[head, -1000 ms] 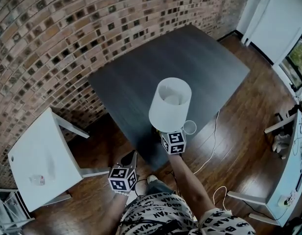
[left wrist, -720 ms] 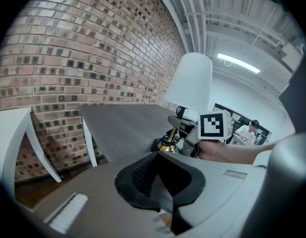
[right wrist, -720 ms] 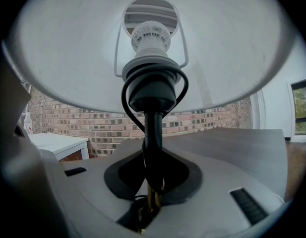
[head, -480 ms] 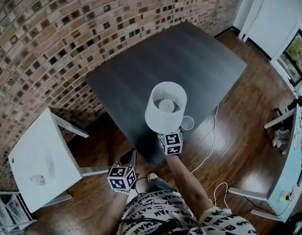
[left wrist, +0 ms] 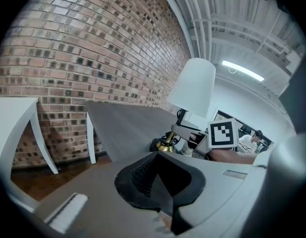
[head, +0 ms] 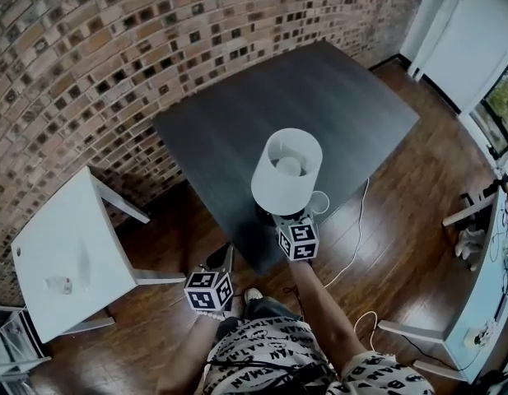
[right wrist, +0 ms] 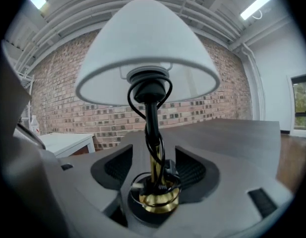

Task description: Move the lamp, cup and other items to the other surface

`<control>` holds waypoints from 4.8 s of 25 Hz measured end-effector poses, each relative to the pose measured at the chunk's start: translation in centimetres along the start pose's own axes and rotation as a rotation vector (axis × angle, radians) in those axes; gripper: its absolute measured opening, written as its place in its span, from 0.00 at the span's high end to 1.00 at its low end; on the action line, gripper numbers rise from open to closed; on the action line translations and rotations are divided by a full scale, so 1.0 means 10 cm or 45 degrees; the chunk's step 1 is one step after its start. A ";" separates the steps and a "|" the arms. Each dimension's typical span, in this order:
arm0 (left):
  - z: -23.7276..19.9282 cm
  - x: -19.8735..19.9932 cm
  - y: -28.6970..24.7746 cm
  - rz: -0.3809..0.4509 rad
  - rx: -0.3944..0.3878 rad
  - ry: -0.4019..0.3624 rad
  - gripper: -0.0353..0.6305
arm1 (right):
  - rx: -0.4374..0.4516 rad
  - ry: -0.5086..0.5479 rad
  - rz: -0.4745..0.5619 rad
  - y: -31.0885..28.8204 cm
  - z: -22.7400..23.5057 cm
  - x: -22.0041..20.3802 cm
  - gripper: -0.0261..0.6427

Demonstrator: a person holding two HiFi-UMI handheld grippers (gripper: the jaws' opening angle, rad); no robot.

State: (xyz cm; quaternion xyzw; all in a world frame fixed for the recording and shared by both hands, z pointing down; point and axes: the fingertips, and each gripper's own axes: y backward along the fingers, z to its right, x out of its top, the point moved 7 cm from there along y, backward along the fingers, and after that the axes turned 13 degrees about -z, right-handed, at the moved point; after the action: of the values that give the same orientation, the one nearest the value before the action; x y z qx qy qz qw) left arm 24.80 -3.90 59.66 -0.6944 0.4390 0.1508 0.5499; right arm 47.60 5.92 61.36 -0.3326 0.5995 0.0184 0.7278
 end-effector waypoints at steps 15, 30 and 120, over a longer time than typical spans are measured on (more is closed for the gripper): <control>-0.18 -0.18 0.61 0.113 0.110 0.147 0.95 | 0.065 -0.045 -0.268 0.74 -0.49 -0.38 0.53; -0.64 -0.72 1.81 0.230 0.298 0.288 0.95 | 0.462 0.232 -0.329 0.72 -2.21 -0.31 0.53; -2.24 -1.58 4.11 0.430 0.702 0.557 0.95 | 1.086 0.750 -0.112 0.26 -6.27 0.94 0.73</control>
State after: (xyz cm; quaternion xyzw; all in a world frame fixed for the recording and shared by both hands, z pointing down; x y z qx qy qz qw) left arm -22.15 -17.31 52.50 -0.4544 0.6778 -0.0360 0.5769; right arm -4.75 -27.31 48.08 -0.0224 0.7186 -0.3525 0.5991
